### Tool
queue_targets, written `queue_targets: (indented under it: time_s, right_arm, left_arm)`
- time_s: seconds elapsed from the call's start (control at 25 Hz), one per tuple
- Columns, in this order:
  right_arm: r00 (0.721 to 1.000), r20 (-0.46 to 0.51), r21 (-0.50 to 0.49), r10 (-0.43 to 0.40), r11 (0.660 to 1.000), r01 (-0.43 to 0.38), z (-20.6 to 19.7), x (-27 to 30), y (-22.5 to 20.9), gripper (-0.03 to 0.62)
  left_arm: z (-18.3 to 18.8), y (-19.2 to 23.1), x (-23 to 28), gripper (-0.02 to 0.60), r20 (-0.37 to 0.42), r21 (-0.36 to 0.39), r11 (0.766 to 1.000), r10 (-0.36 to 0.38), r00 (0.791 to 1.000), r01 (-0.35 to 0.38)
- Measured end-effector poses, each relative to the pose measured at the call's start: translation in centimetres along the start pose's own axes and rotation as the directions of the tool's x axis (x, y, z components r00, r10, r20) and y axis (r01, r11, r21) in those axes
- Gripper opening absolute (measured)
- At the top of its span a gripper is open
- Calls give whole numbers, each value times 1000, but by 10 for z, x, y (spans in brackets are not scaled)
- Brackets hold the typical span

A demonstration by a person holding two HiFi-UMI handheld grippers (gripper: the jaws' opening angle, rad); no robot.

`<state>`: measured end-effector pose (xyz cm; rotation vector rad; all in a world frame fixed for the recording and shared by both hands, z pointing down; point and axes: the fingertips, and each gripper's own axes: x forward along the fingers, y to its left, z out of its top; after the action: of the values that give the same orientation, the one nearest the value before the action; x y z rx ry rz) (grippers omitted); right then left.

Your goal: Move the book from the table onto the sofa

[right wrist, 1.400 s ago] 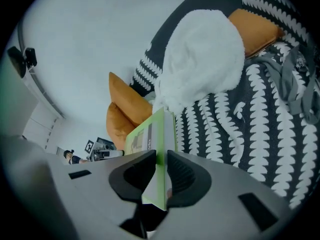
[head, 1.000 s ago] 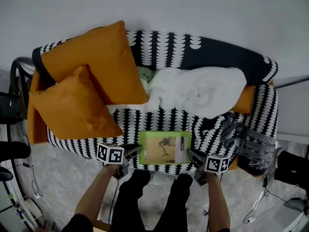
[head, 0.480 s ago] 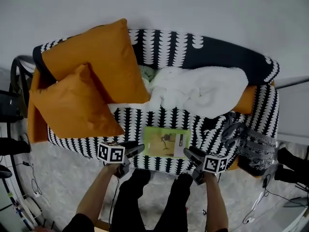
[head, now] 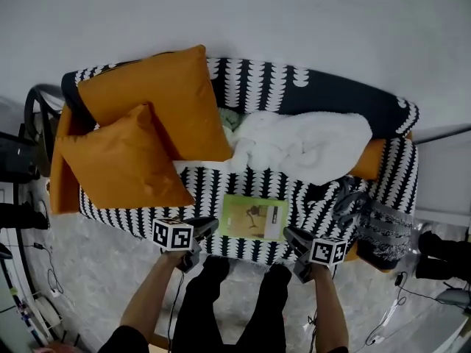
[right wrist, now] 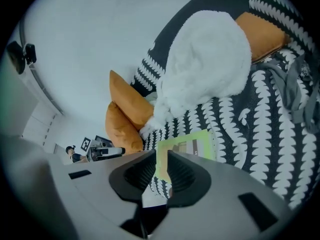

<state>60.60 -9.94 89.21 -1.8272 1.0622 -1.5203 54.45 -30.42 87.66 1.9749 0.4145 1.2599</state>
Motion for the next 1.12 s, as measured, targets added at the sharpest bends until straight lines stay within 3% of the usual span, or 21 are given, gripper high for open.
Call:
queue_targets:
  time_s: [0.12,0.36,0.72,0.84,1.0,1.12]
  right_arm:
    - [1000,-5,-19,-13,1000,13,1,-7,3,44]
    - [1000,6,-52,11,999,-10,12,-18,23,23]
    - [997,63,-255,52,966,-34,32,-60,122,23]
    - [992,94,-317,81,947,-47,40,-80,163,23]
    - [983,140,-379,114,924,-54,49,-105,207,23]
    - [974,182,-431,136,901,-45,48,-126,238,23]
  left_arm:
    - [0,-6,-5,18,7,6,1000,4,1000,-4]
    - [6,-29,-14,15,42,27,1000,5,999,-6]
    - [37,-139,-62,15,191,193,980,0,981,-38]
    - [47,-181,-85,15,251,250,967,-9,968,-56]
    - [60,-227,-116,15,331,352,929,-8,944,-116]
    - [58,-256,-139,15,391,384,911,-13,920,-151]
